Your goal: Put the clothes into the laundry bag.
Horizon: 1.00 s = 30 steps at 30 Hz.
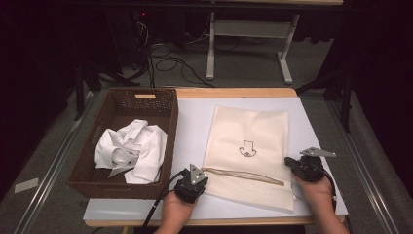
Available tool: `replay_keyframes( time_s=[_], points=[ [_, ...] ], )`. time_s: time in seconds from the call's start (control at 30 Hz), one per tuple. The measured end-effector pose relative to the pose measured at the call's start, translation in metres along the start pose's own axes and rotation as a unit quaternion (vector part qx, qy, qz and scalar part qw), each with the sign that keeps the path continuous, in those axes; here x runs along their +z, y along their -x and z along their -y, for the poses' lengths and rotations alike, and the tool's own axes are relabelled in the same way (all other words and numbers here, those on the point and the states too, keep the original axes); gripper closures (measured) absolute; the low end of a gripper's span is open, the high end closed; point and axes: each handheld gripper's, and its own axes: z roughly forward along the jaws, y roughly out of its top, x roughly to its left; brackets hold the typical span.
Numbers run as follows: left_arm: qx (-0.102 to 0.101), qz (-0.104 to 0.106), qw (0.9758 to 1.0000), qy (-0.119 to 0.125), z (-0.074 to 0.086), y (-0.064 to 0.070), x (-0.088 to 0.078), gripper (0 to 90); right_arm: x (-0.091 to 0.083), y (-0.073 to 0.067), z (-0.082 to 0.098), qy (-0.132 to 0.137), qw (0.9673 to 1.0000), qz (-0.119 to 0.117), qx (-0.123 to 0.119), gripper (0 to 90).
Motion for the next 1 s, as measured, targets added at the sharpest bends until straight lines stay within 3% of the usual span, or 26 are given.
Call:
replay_keyframes(
  time_s=[0.43,0.77,0.97,1.0],
  points=[
    [0.016,-0.001,0.9999,0.004,-0.01,0.001,0.011,86.1,-0.013,0.007,0.012,0.004,0.9997,0.017,0.016,86.4],
    [0.016,-0.003,0.9998,0.006,-0.009,0.001,0.012,84.6,-0.013,0.007,0.014,0.001,0.9997,0.024,0.011,85.2],
    [0.011,-0.005,0.9999,0.01,-0.009,0.0,0.012,77.4,-0.014,0.007,0.014,0.0,0.9997,0.022,0.013,81.5],
    [0.009,-0.005,0.9999,0.013,-0.009,0.0,0.011,74.0,-0.015,0.008,0.014,0.005,0.9997,0.019,0.012,77.4]
  ],
)
